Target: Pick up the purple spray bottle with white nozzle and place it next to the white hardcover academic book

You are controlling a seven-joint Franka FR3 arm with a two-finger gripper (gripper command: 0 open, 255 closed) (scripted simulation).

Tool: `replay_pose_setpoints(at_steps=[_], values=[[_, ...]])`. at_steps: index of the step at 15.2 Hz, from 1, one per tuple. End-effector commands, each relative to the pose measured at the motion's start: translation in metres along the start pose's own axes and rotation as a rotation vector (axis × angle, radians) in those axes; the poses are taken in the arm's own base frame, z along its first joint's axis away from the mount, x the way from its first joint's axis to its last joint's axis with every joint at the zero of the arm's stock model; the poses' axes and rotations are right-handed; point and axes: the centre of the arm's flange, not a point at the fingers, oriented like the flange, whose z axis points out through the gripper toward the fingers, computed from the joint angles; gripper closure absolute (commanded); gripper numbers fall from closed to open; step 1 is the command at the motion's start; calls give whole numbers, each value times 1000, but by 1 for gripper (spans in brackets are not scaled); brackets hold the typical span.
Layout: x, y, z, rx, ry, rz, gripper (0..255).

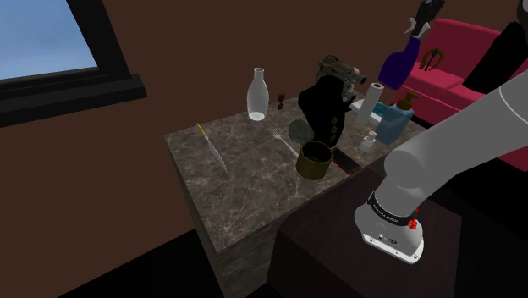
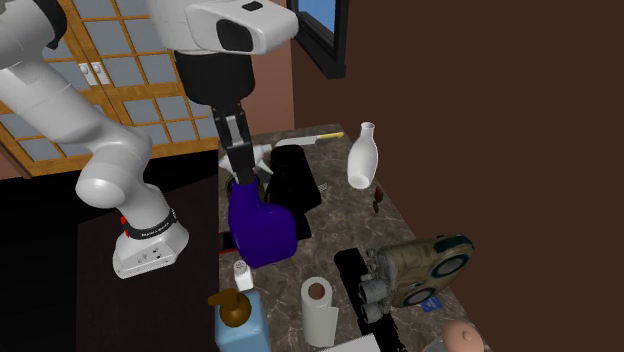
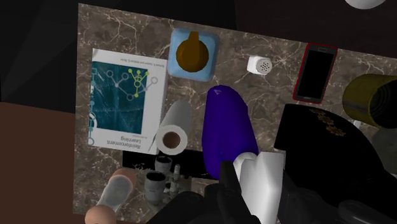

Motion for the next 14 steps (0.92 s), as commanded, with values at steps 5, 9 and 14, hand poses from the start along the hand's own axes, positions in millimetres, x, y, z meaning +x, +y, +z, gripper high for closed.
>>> replay_pose_setpoints(at_steps=[5, 9, 14], values=[[-2, 0, 32, 0, 0, 0, 255], [-3, -1, 53, 0, 0, 0, 255], [-4, -1, 79, 0, 0, 0, 255]])
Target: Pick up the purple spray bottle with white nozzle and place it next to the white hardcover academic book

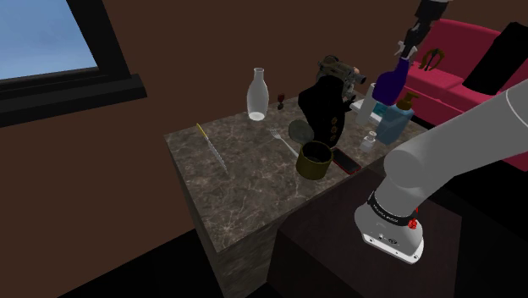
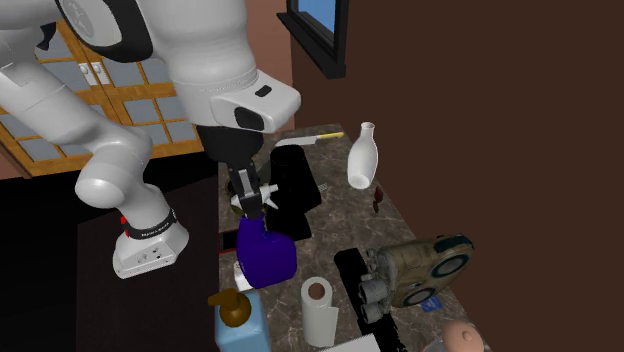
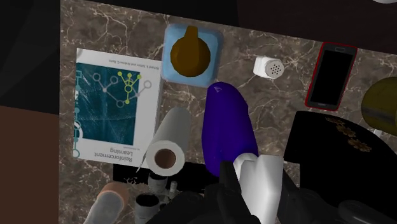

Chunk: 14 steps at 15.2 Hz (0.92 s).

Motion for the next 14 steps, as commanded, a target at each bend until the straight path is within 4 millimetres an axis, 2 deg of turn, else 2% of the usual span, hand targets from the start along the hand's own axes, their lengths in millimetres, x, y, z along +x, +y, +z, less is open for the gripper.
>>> replay_pose_setpoints(at_steps=[1, 14], values=[[-1, -1, 10, 0, 1, 0, 255], [-4, -1, 79, 0, 1, 0, 255]])
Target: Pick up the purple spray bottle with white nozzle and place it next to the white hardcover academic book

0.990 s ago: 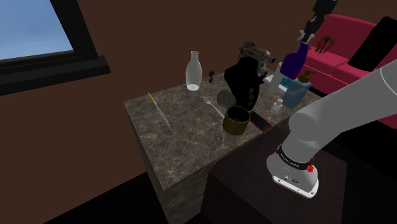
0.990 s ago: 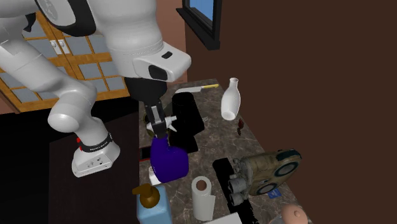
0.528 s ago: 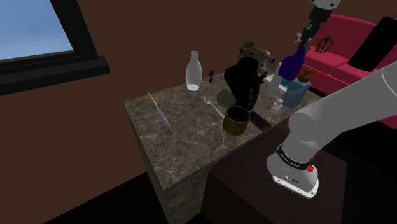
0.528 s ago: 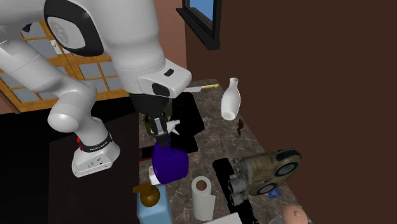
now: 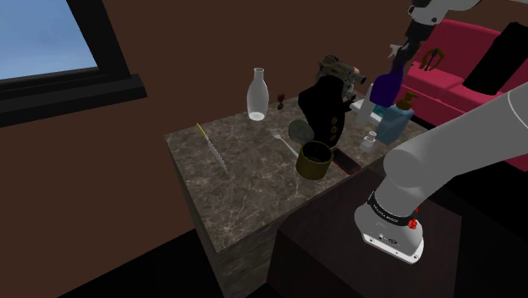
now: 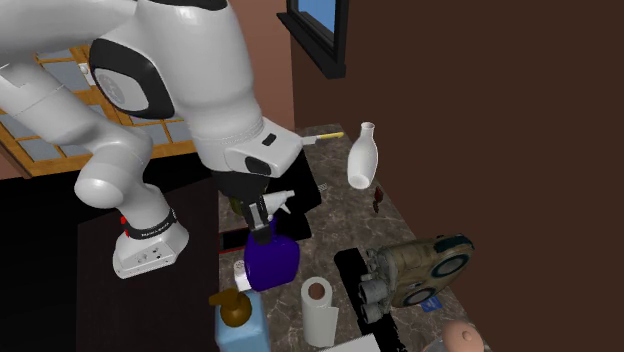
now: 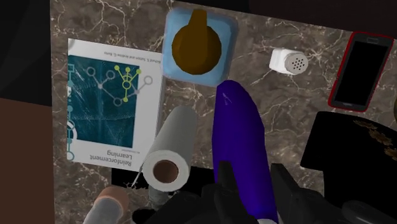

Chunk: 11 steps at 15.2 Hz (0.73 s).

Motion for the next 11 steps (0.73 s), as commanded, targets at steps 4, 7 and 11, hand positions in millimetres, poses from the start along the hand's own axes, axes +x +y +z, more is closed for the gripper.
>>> replay_pose_setpoints(at_steps=[4, 7, 11], values=[[-5, -3, 39, 27, -33, 3, 255], [-6, -4, 54, 27, -33, 3, 255], [-8, -5, 75, 27, -33, 3, 255]])
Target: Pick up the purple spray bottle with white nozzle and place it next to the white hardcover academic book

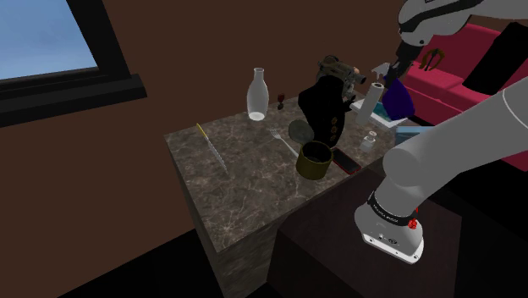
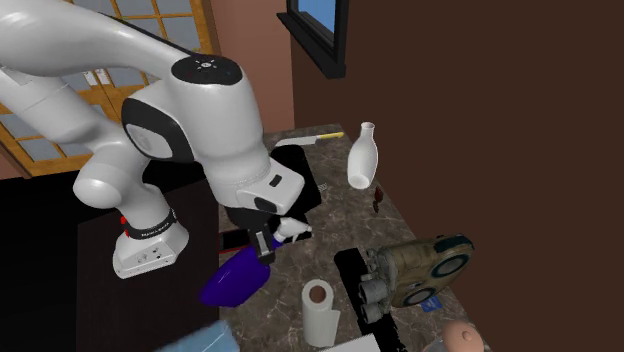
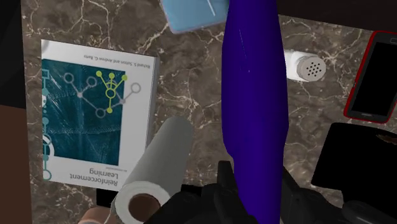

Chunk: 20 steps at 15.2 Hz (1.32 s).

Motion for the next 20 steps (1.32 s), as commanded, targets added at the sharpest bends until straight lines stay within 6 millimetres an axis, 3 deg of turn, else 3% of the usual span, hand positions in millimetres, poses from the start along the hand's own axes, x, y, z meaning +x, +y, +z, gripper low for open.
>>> replay_pose_setpoints(at_steps=[1, 7, 14, 15, 20], values=[[-4, -1, 15, 21, -24, 1, 255], [-6, -2, 46, 21, -24, 1, 255], [-6, -2, 46, 21, -24, 1, 255], [-6, -2, 46, 21, -24, 1, 0], [-6, -2, 46, 21, -24, 1, 0]])
